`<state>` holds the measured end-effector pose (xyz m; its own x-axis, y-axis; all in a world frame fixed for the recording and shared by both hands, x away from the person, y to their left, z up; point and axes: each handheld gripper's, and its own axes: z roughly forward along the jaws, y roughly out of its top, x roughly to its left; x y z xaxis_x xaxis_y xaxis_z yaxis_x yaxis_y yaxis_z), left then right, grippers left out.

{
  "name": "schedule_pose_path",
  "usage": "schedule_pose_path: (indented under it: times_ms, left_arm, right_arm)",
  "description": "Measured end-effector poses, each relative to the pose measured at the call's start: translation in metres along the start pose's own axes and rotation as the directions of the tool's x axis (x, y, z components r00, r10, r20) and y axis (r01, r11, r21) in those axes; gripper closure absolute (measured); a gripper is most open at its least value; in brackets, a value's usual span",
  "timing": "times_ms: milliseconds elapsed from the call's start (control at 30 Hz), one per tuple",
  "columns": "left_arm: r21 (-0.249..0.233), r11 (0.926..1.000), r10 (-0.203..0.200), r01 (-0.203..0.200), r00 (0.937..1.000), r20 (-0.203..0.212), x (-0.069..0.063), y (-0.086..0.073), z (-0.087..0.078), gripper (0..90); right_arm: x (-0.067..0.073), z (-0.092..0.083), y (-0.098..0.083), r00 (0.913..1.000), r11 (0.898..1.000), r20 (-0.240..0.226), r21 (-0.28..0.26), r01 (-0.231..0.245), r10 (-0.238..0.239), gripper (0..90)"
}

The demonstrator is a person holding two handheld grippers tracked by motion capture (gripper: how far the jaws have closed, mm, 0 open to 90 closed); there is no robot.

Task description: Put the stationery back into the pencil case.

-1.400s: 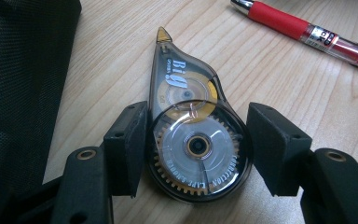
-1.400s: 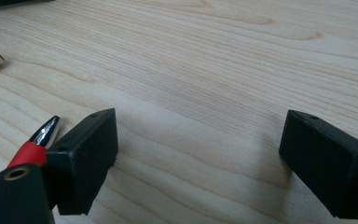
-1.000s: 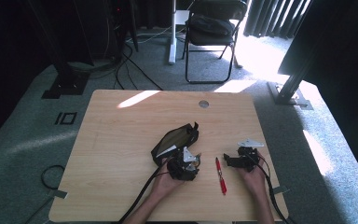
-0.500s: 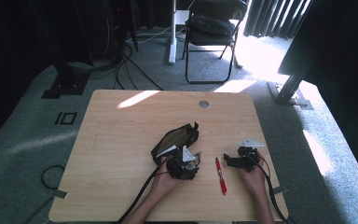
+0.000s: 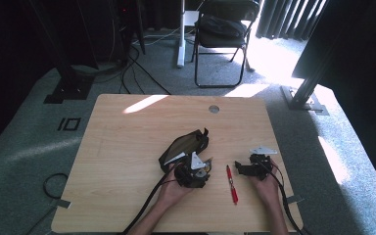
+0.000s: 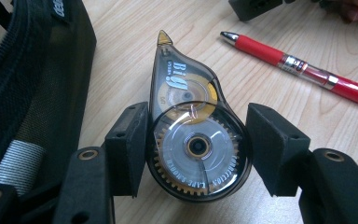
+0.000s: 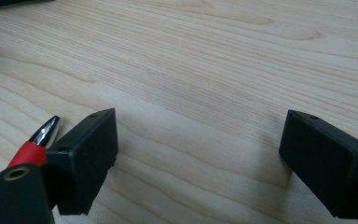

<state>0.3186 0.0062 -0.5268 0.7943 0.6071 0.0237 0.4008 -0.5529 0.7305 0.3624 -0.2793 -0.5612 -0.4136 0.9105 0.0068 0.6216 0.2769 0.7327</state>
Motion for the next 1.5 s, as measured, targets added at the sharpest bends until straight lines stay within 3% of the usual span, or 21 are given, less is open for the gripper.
schedule_pose_path:
  times_ms: [1500]
  left_arm:
    - [-0.070, 0.9970, 0.033, -0.032, 0.9994, 0.012, -0.006, 0.017, -0.026, 41.8]
  right_arm:
    - [0.000, 0.000, 0.000, 1.0000, 1.000, 0.000, 0.000, 0.000, 0.000, 11.3]
